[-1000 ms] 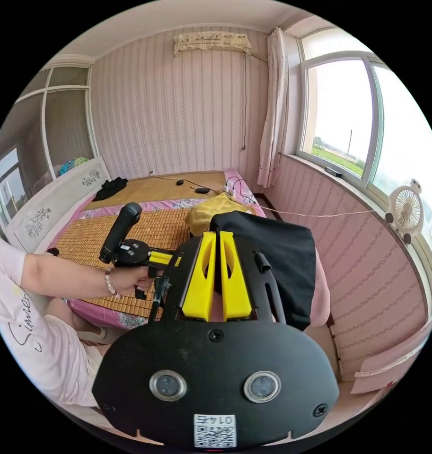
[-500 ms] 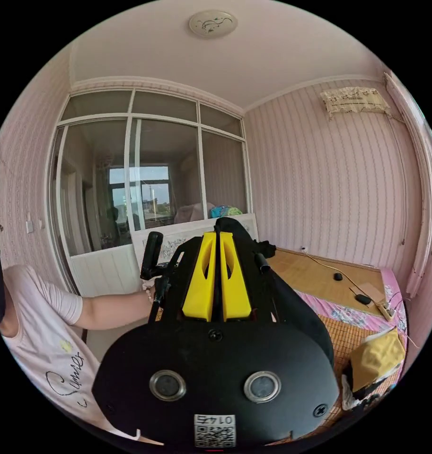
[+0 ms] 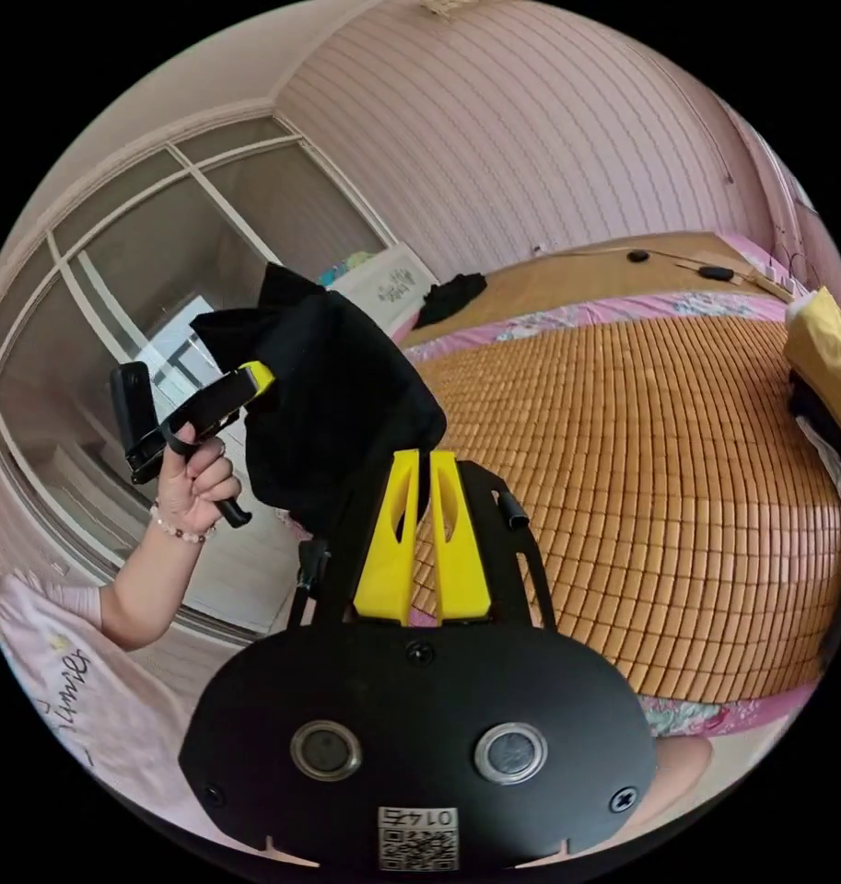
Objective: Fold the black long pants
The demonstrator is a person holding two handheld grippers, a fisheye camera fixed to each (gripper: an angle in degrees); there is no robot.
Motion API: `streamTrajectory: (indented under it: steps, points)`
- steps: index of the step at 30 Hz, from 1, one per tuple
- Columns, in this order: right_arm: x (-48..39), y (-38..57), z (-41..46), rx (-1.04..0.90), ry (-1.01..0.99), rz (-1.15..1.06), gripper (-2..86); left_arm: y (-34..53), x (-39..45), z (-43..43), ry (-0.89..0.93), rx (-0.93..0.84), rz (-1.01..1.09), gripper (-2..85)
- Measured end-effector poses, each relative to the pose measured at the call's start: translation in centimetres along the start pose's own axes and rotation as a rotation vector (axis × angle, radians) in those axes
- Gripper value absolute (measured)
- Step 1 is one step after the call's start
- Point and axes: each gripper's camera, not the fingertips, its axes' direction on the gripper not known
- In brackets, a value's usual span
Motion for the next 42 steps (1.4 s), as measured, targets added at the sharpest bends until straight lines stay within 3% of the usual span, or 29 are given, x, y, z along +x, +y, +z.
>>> streamTrajectory:
  steps: [3,5,10,16,19,21,23,25,29,35,39,42]
  points:
    - [4.6,3.7,5.0,-0.217,0.168,0.09,2.9,9.0,-2.6,7.7,0.02,-0.241,-0.173,-0.5]
    - [5.4,4.5,7.7,-0.316,0.206,0.058,5.3,12.9,-3.7,8.5,0.012,-0.297,-0.239,-0.2]
    - [2.2,1.8,14.4,-0.395,0.226,-0.161,11.8,17.4,-6.6,2.4,-0.069,-0.235,-0.307,0.0]
    - [0.7,-2.1,27.6,-0.59,0.261,-0.243,19.9,20.2,-15.8,-3.6,-0.44,-0.238,-0.463,3.7]
    - [2.2,-1.7,33.9,-0.774,0.31,-0.179,18.2,21.2,-21.3,-3.5,-0.501,-0.274,-0.575,8.8]
    - [1.5,-1.4,35.3,-0.76,0.408,-0.242,15.0,22.2,-24.6,-2.0,-0.505,-0.31,-0.648,10.8]
    - [0.3,-1.6,36.6,-0.814,0.403,-0.335,3.5,23.6,-26.7,0.4,-0.486,-0.403,-0.694,10.5]
    - [0.0,-2.2,36.1,-0.796,0.403,-0.376,0.7,25.5,-28.0,2.8,-0.453,-0.512,-0.748,8.9]
    - [1.9,-6.2,29.2,-0.623,0.33,-0.335,-0.5,25.5,-27.5,2.3,-0.496,-0.496,-0.638,2.7]
    - [7.2,-11.9,9.5,-0.116,0.559,-0.181,-0.6,22.6,-24.6,-6.4,-0.466,-0.081,-0.499,-0.3]
    - [10.8,-10.9,1.0,0.063,0.686,-0.109,-0.6,25.3,-22.9,-14.8,-0.478,0.264,-0.427,-0.8]
    - [14.0,-7.1,-1.5,0.126,0.779,-0.08,-0.5,30.7,-23.3,-17.8,-0.494,0.334,-0.452,-0.8]
